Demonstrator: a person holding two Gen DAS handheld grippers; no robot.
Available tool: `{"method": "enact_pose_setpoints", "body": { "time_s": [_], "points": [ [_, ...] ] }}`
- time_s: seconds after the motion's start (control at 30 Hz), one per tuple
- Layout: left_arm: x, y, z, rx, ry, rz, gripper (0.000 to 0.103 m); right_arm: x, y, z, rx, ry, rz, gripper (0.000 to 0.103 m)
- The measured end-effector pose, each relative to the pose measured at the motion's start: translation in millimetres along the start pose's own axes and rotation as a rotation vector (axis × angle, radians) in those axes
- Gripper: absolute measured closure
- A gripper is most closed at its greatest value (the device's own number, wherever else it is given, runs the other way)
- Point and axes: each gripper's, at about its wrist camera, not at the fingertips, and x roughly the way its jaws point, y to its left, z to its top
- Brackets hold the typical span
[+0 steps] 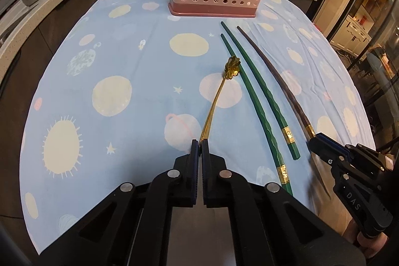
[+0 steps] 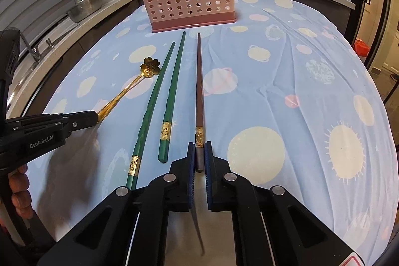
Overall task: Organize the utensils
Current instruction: 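Grasp the gold spoon with the left tool while the right tool grasps the brown chopstick, then carry the gold spoon and brown chopstick over the pink holder and lower them in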
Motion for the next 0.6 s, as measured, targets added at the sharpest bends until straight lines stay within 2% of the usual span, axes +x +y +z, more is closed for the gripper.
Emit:
{"method": "enact_pose_setpoints", "body": {
  "time_s": [0.3, 0.6],
  "points": [
    [-26.7, -0.2, 15.1, 0.004, -0.057, -0.004, 0.101, -29.6, -6.9, 23.6, 0.022, -0.094, 0.003, 0.096],
    [-55.7, -6.7, 49.0, 0.028, -0.152, -0.001, 0.102, -57.4, -7.9, 58.7, 0.024, -0.2, 0.028, 0.096]
  ]
}}
